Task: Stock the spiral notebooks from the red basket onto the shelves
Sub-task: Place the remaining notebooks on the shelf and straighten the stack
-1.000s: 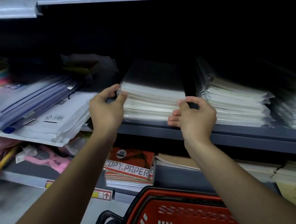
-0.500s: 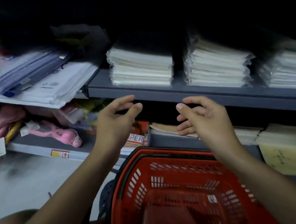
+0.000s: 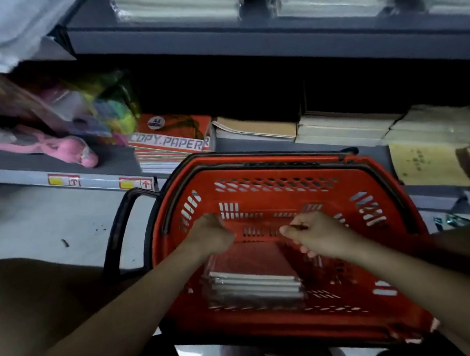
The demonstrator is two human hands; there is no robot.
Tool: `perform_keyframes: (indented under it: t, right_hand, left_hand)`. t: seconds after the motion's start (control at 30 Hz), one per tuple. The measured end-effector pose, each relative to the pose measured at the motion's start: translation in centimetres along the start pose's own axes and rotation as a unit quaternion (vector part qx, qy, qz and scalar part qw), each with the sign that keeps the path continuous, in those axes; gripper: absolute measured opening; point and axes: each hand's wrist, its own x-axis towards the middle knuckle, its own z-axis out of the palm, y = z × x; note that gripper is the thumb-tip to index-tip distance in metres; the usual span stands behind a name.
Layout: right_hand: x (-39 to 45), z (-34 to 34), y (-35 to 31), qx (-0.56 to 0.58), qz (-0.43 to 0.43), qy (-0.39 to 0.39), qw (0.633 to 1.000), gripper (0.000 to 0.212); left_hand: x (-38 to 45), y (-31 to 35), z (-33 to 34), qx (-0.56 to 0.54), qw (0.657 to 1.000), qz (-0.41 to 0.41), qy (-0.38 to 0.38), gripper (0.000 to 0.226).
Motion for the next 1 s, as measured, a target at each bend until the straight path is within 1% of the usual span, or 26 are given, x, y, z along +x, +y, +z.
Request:
perform_keyframes:
  t: [0.03, 0.07, 0.13, 0.17, 0.23, 0.3, 0.4, 0.43, 0.57, 0.63, 0.7, 0.77, 0.87, 0.93, 1.0]
  right_hand:
    - [0.5, 0.3, 0.2, -0.018, 0.017, -0.021, 0.999, 0.042]
    - [0.9, 0.7, 0.2, -0.031, 0.028, -0.036, 0.998, 0.044]
    - [1.6, 1.3, 0.1, -0.050, 0.043, -0.058, 0.996, 0.043]
    - [1.8, 1.5, 0.1, -0.058, 0.051, -0.071, 0.995, 0.041]
    - [2.0, 2.2, 0.4, -0.050, 0.079, -0.106, 0.990, 0.040]
    - [1.9, 2.9, 1.2, -0.038, 0.111, -0.144, 0.983, 0.041]
    - [1.5, 4.2, 1.6, -0.062, 0.116, -0.146, 0.981, 0.031]
    - [1.3, 4.6, 1.6, -0.074, 0.109, -0.131, 0.983, 0.030]
    - [0.2, 5.1, 0.9, -0.128, 0.102, -0.053, 0.985, 0.038]
    - [-0.4, 5.0, 0.7, -0.139, 0.119, -0.037, 0.982, 0.030]
    - [-1.3, 4.5, 0.3, -0.137, 0.125, -0.031, 0.982, 0.029]
    - [-2.4, 3.4, 0.0, -0.094, 0.126, -0.027, 0.987, 0.030]
    - [-4.3, 1.3, -0.7, -0.018, 0.131, -0.007, 0.991, 0.031]
    - [-5.5, -0.1, -1.2, 0.059, 0.131, 0.003, 0.990, 0.028]
    - [-6.8, -1.5, -1.9, 0.130, 0.124, 0.003, 0.984, 0.024]
  left_hand:
    - [0.2, -0.1, 0.8, 0.050, 0.999, 0.007, -0.018, 0.009]
    - [0.2, -0.2, 1.4, 0.088, 0.996, 0.016, -0.030, 0.017]
    - [0.0, -0.4, 2.2, 0.155, 0.987, 0.029, -0.027, 0.036]
    - [-0.1, -0.6, 2.4, 0.186, 0.982, 0.032, -0.028, 0.040]
    - [0.0, -1.1, 2.5, 0.221, 0.973, 0.027, -0.052, 0.039]
    - [0.1, -1.6, 2.3, 0.221, 0.972, 0.013, -0.075, 0.036]
    - [-0.1, -1.7, 1.8, 0.196, 0.977, 0.007, -0.080, 0.032]
    - [-0.2, -1.7, 1.9, 0.190, 0.979, 0.007, -0.075, 0.032]
    - [-0.8, -1.5, 2.3, 0.156, 0.986, 0.006, -0.052, 0.032]
    - [-1.4, -1.4, 2.2, 0.142, 0.989, 0.000, -0.044, 0.031]
    - [-2.0, -1.3, 1.7, 0.124, 0.991, -0.010, -0.045, 0.024]
    - [-2.6, -1.4, 0.8, 0.082, 0.995, -0.016, -0.056, 0.019]
    - [-4.4, -1.6, -0.9, -0.016, 0.997, -0.007, -0.069, 0.015]
    - [-6.2, -1.5, -2.0, -0.098, 0.993, -0.001, -0.072, 0.020]
    - [-8.2, -1.4, -2.8, -0.187, 0.980, -0.004, -0.072, 0.031]
